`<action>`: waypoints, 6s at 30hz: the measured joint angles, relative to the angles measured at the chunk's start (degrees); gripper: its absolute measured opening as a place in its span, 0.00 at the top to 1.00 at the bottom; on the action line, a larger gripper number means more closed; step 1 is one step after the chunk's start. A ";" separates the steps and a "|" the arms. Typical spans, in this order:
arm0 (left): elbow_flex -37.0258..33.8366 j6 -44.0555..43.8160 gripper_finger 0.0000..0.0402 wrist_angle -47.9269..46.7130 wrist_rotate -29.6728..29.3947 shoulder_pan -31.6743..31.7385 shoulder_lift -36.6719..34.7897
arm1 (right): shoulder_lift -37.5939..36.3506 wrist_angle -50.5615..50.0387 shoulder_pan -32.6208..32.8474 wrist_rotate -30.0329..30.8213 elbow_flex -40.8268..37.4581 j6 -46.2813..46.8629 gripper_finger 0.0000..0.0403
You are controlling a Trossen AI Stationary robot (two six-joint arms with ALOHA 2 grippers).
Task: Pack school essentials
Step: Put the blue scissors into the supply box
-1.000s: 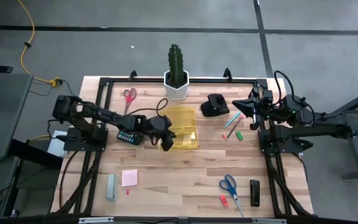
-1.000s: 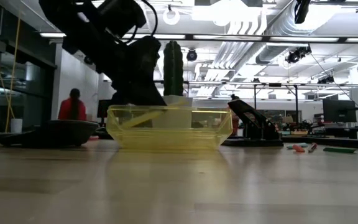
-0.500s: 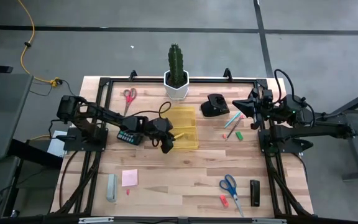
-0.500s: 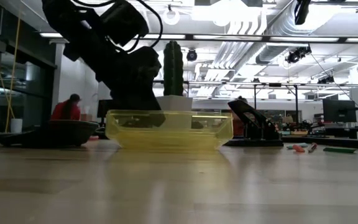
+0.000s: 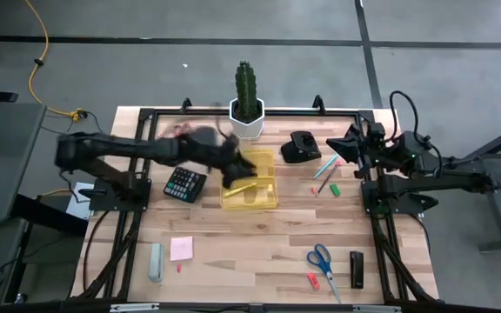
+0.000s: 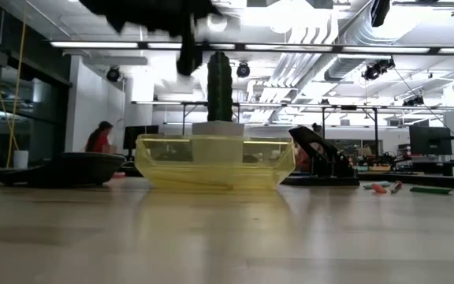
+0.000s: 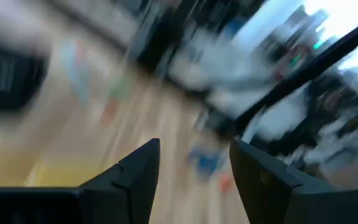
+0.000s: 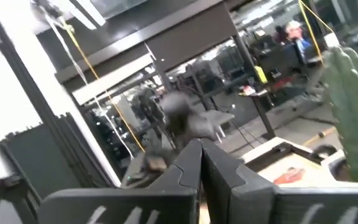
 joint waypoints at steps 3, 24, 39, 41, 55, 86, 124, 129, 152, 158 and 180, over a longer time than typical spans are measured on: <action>0.04 2.85 0.54 4.97 -3.96 -0.52 -8.48 | 1.51 1.42 0.01 -0.20 0.00 -2.26 1.00; -0.02 19.89 0.55 -7.57 -33.55 -15.26 -29.96 | 4.81 4.49 0.01 -1.20 0.00 -5.80 1.00; -0.04 20.99 0.64 -14.97 -36.74 -15.23 -29.96 | 16.60 -25.14 3.00 0.53 19.92 -6.53 0.59; -0.21 20.94 0.76 -18.86 -37.72 -15.23 -29.96 | 18.20 -31.64 3.61 -1.19 23.10 -5.53 0.54; -9.41 19.98 0.99 -9.96 -37.84 -14.56 -30.21 | 29.87 -55.27 23.36 -12.88 21.96 43.02 0.50; -9.42 21.32 1.00 -10.40 -34.13 -11.34 -30.10 | 64.70 -45.82 41.49 -15.40 21.46 74.51 0.60; -9.42 20.44 1.00 -10.45 -34.91 -11.34 -30.10 | 70.62 -52.04 41.60 -10.62 21.65 71.40 0.89; -9.42 20.44 1.00 -10.45 -34.91 -11.34 -30.10 | 67.17 -56.62 41.37 -4.13 21.02 66.98 0.89; -9.42 17.86 1.00 -10.34 -33.42 -11.41 -30.10 | 36.92 -27.63 11.98 3.00 21.33 0.34 0.89; -9.42 13.16 1.00 -7.85 -28.06 -11.41 -30.10 | 40.79 -8.10 3.76 -7.44 21.38 -9.46 0.89; -9.40 12.37 1.00 -1.66 -23.96 -11.37 -30.12 | 45.90 1.51 -1.54 -14.02 24.08 -14.23 0.89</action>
